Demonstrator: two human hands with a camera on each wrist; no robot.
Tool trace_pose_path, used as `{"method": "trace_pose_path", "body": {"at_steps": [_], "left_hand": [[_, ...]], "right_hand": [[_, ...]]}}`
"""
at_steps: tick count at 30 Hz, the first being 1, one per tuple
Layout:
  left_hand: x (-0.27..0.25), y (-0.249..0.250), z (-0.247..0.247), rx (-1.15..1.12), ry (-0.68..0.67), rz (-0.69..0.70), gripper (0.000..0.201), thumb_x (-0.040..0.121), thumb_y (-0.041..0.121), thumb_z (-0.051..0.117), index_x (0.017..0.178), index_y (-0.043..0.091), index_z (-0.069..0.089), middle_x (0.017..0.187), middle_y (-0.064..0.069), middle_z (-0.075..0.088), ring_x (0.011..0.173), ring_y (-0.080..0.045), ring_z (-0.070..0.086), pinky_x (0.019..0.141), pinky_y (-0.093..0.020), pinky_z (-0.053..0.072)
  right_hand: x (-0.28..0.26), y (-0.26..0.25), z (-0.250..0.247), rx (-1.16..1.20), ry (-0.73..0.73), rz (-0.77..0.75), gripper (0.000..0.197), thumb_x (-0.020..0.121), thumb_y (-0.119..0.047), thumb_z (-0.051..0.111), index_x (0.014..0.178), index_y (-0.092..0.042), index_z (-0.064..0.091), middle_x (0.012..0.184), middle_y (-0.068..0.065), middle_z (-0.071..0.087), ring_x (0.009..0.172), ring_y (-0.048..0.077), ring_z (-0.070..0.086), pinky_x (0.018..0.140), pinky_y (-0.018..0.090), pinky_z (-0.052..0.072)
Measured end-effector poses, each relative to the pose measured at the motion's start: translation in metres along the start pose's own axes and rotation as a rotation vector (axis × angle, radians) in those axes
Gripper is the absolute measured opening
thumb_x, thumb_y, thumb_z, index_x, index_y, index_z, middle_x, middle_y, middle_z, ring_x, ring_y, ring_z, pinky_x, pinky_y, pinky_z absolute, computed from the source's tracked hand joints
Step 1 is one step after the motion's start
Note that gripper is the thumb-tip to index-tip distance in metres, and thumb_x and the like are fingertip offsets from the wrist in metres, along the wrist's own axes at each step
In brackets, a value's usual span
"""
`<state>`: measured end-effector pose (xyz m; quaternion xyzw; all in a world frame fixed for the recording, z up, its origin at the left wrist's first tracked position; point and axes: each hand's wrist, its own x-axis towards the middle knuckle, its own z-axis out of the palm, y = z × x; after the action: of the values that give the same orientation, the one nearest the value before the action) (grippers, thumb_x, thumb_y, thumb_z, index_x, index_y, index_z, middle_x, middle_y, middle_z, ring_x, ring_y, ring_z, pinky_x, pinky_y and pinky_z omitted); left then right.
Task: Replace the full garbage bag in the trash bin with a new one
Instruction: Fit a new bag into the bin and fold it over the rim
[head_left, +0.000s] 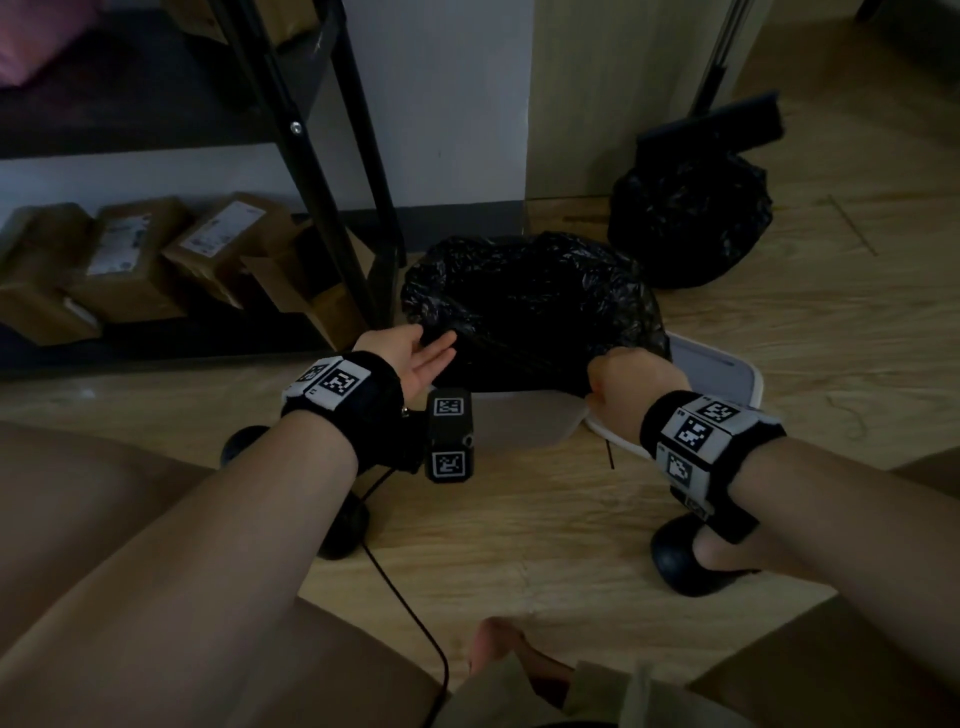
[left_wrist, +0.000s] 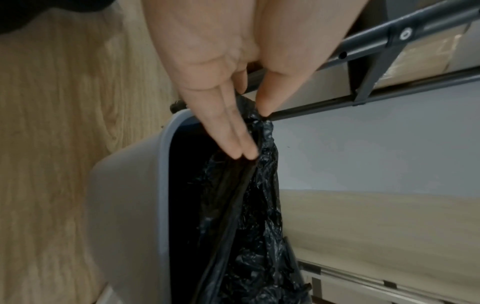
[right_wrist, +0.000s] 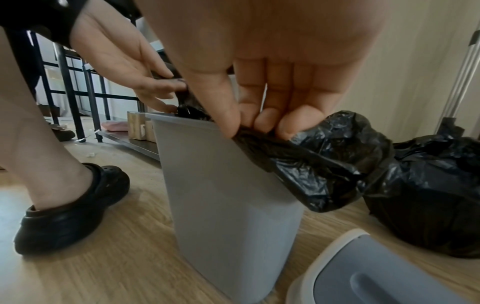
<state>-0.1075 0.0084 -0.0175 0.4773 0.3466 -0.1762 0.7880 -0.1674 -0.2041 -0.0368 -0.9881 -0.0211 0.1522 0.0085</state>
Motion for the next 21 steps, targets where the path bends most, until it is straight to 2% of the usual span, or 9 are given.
{"method": "trace_pose_path", "body": {"at_steps": [2,4,6,8,10,12,14,17,21], "left_hand": [[0.0,0.0,0.0,0.011,-0.007,-0.016,0.019,0.099,0.008,0.038,0.115,0.002,0.047,0.118,-0.016,0.061,0.098,-0.025,0.069,0.065,-0.032,0.057],[-0.001,-0.002,0.002,0.044,-0.018,-0.049,0.018,0.1,0.009,0.036,0.093,0.001,0.05,0.088,-0.014,0.062,0.067,-0.019,0.068,0.055,-0.031,0.058],[0.003,-0.007,0.004,0.111,-0.017,-0.077,0.025,0.1,0.013,0.038,0.08,0.003,0.049,0.076,-0.009,0.057,0.064,-0.015,0.058,0.059,-0.028,0.052],[0.003,-0.011,0.007,0.203,-0.036,-0.108,0.024,0.098,0.018,0.044,0.08,0.005,0.051,0.075,-0.004,0.054,0.069,-0.013,0.054,0.061,-0.027,0.048],[0.001,-0.014,0.01,0.264,-0.079,-0.118,0.019,0.095,0.023,0.05,0.098,0.005,0.055,0.086,-0.006,0.056,0.089,-0.019,0.06,0.071,-0.029,0.05],[0.0,-0.016,0.012,0.264,-0.131,-0.11,0.038,0.095,0.024,0.05,0.13,0.01,0.045,0.123,-0.015,0.054,0.121,-0.031,0.052,0.087,-0.04,0.048],[-0.002,-0.014,0.015,0.245,-0.184,-0.1,0.043,0.097,0.023,0.046,0.138,0.016,0.036,0.144,-0.021,0.039,0.13,-0.039,0.044,0.093,-0.049,0.043],[-0.001,-0.012,0.018,0.21,-0.261,-0.113,0.033,0.099,0.025,0.04,0.13,0.015,0.037,0.148,-0.021,0.035,0.132,-0.041,0.041,0.091,-0.052,0.041],[0.004,-0.012,0.022,0.198,-0.291,-0.103,0.048,0.1,0.027,0.036,0.145,0.01,0.031,0.148,-0.012,0.04,0.133,-0.03,0.042,0.094,-0.049,0.04]], "right_hand": [[0.001,0.0,0.0,0.011,-0.016,0.003,0.024,0.093,-0.019,0.045,0.108,-0.008,0.061,0.111,0.012,0.057,0.106,0.029,0.055,0.068,0.03,0.042],[0.001,0.0,0.0,0.024,-0.032,0.006,0.025,0.092,-0.019,0.045,0.108,-0.008,0.06,0.113,0.013,0.056,0.11,0.03,0.052,0.075,0.033,0.048],[0.001,0.0,0.0,0.032,-0.041,0.007,0.025,0.092,-0.02,0.045,0.109,-0.008,0.06,0.115,0.013,0.055,0.113,0.03,0.051,0.082,0.036,0.05],[0.001,-0.001,-0.001,0.035,-0.051,0.014,0.025,0.093,-0.021,0.045,0.109,-0.009,0.059,0.116,0.013,0.055,0.113,0.03,0.05,0.081,0.036,0.049],[0.001,-0.001,-0.002,0.038,-0.061,0.021,0.025,0.092,-0.021,0.044,0.109,-0.009,0.059,0.116,0.012,0.055,0.113,0.029,0.05,0.08,0.035,0.049],[0.0,-0.001,-0.003,0.042,-0.088,0.031,0.025,0.092,-0.02,0.045,0.109,-0.01,0.059,0.117,0.012,0.053,0.115,0.029,0.048,0.083,0.036,0.049],[-0.001,-0.002,-0.003,0.037,-0.119,0.033,0.026,0.09,-0.024,0.048,0.11,-0.011,0.059,0.119,0.011,0.051,0.118,0.028,0.044,0.085,0.037,0.048],[-0.002,-0.001,-0.003,0.024,-0.143,0.02,0.032,0.088,-0.035,0.053,0.111,-0.015,0.061,0.121,0.01,0.048,0.12,0.028,0.041,0.087,0.037,0.047],[-0.003,-0.002,-0.001,0.013,-0.149,0.008,0.034,0.087,-0.037,0.053,0.114,-0.019,0.061,0.122,0.01,0.045,0.12,0.028,0.039,0.087,0.036,0.047]]}}
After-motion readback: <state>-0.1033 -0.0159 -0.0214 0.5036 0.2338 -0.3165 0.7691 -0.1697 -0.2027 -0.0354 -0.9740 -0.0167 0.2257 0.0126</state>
